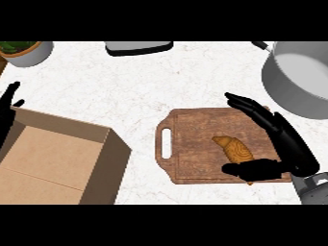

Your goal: Pick the croissant from the cutting board and place it in the pot

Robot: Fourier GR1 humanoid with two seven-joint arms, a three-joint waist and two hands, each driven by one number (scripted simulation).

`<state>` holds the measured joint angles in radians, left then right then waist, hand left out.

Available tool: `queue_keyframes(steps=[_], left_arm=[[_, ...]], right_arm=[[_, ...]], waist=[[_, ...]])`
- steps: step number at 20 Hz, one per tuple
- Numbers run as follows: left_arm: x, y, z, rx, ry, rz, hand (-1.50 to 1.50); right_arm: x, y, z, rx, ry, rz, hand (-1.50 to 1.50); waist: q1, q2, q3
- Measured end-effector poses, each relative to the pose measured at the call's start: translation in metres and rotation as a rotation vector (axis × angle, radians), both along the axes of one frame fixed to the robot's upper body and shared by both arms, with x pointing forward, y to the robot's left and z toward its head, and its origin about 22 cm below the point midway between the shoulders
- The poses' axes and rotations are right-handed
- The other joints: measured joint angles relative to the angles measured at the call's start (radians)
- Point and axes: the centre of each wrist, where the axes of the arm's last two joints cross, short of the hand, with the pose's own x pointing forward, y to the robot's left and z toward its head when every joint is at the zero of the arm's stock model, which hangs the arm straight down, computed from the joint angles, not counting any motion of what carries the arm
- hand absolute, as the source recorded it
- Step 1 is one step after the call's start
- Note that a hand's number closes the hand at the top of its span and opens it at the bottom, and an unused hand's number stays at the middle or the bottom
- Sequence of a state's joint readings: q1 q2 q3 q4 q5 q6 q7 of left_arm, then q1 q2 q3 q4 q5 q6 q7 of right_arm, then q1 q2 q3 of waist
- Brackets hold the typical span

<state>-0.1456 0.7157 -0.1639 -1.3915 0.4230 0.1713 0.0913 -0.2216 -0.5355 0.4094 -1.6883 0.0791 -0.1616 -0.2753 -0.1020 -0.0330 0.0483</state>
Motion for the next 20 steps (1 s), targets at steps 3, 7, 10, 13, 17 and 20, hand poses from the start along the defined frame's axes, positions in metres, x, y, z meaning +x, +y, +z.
queue_keyframes(steps=[3,7,10,13,17,20], left_arm=[[0.000,0.000,0.003,-0.009,0.005,0.000,0.00],[0.003,-0.004,0.006,-0.015,0.004,-0.013,0.00],[0.007,-0.009,0.009,-0.013,-0.001,-0.025,0.00],[0.012,-0.013,0.012,-0.017,-0.003,-0.045,0.00],[0.018,-0.023,0.016,-0.017,-0.010,-0.093,0.00],[0.022,-0.028,0.016,-0.008,-0.012,-0.110,0.00]], right_arm=[[-0.009,-0.010,0.002,-0.082,0.069,-0.026,-1.50],[-0.018,-0.012,0.004,-0.128,0.171,-0.058,-1.50],[-0.022,-0.013,0.002,-0.156,0.259,-0.093,-1.50],[-0.026,-0.013,-0.003,-0.230,0.360,-0.098,-1.50],[-0.029,-0.018,-0.011,-0.371,0.467,-0.097,-1.50],[-0.029,-0.022,-0.017,-0.436,0.509,-0.110,-1.50]], waist=[[0.001,0.002,-0.003],[0.015,0.007,-0.006],[0.030,0.013,-0.006],[0.044,0.019,-0.008],[0.064,0.024,-0.010],[0.074,0.025,-0.009]])
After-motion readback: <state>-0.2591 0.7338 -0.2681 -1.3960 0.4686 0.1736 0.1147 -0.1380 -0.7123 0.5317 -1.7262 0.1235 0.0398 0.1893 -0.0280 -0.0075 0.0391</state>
